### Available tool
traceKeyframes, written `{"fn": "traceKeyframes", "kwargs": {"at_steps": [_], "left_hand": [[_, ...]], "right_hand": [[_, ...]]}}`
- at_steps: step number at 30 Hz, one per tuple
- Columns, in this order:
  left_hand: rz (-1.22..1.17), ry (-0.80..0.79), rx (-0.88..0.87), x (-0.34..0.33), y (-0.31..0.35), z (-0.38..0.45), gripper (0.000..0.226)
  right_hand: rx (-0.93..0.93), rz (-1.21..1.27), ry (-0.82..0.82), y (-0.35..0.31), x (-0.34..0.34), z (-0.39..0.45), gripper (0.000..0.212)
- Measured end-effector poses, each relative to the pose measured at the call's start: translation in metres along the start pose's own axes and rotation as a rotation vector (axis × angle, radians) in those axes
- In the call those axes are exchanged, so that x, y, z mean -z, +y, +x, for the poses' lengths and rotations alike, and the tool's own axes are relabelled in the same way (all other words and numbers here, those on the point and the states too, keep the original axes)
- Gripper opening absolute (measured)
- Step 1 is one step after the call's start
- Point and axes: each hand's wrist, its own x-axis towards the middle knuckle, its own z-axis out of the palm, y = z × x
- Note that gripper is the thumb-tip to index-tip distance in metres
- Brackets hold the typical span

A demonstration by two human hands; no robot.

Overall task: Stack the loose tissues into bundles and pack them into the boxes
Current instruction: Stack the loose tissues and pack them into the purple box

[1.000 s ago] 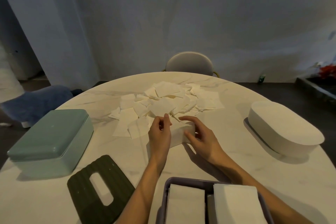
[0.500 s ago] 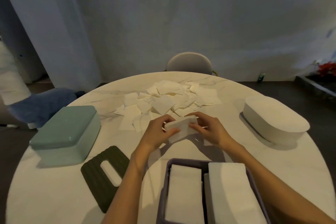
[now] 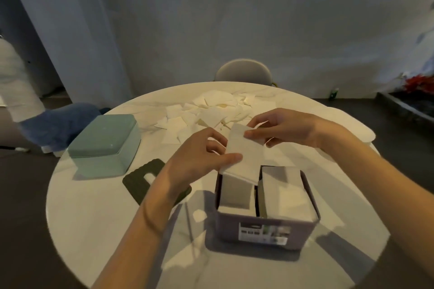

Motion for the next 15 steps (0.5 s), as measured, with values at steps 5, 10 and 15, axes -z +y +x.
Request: {"fn": "traceKeyframes", "kwargs": {"at_steps": [5, 10, 15], "left_hand": [[0.119, -0.028, 0.036, 0.001, -0.003, -0.033, 0.050], [0.426, 0.044, -0.088, -0.010, -0.009, -0.045, 0.046], [0.659, 0.111, -0.191, -0.015, -0.007, -0.049, 0.041]], "right_hand": [[-0.044, -0.144, -0.101, -0.009, -0.016, -0.019, 0.014], [-0.028, -0.371, -0.026, -0.011, -0.032, -0.024, 0.019], [0.031, -0.537, 0.155, -0.008, -0.051, -0.027, 0.030]]}}
